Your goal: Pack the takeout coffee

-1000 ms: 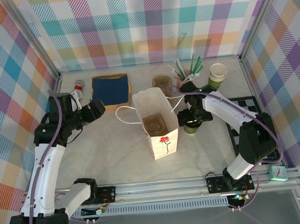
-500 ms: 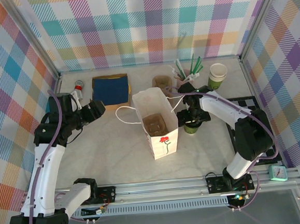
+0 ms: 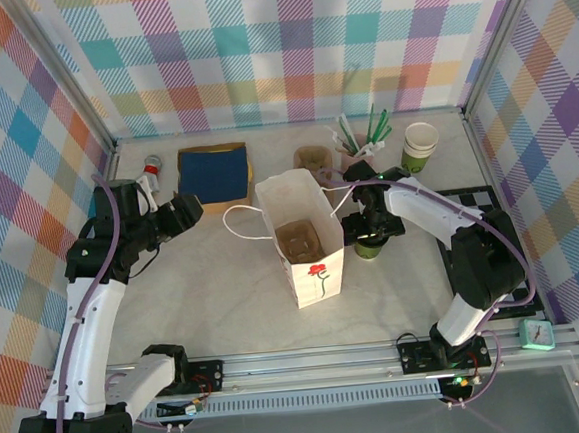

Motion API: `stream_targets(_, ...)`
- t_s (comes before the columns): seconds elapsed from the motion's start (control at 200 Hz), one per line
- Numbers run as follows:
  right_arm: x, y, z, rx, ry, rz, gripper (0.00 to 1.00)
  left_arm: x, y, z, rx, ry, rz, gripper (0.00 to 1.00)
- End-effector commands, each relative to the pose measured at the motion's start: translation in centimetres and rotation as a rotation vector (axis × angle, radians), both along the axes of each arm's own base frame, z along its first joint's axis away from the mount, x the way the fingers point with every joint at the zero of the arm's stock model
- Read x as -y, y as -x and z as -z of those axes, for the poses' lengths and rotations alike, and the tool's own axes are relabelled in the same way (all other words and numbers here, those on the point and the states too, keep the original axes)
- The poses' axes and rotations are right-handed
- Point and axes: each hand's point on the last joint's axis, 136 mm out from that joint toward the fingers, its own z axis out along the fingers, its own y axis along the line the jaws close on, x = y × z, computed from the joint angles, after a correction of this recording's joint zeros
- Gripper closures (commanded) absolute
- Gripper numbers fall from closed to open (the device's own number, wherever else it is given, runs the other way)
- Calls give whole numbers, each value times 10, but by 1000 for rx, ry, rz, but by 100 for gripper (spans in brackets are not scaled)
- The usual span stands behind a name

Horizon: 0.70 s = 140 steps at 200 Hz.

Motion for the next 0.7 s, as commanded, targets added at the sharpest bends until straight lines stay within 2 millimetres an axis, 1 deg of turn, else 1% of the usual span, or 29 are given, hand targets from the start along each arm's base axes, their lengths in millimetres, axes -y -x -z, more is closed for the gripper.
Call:
stream_targets(0.0, 0, 1, 3, -15, -8, -16, 8, -5, 2, -1, 13, -14, -8, 25)
stream_targets(0.06, 1, 2, 4, -19, -7, -16, 12, -5, 2, -1, 13, -13, -8, 25)
stream_targets(0.18, 1, 3, 7, -26, -5, -17, 17, -5, 2, 0, 11, -14, -8, 25)
stream_targets(0.35, 1, 2, 10, -33, -5, -21, 19, -4, 1, 0, 9, -13, -6, 25)
stream_targets(0.47, 2, 2, 13, -43, -5, -22, 19, -4, 0, 1, 6, -9, -6, 25)
stream_targets(0.695, 0, 1, 20, -57, -10, -26, 13, -4, -2, 3, 2, -10, -6, 25)
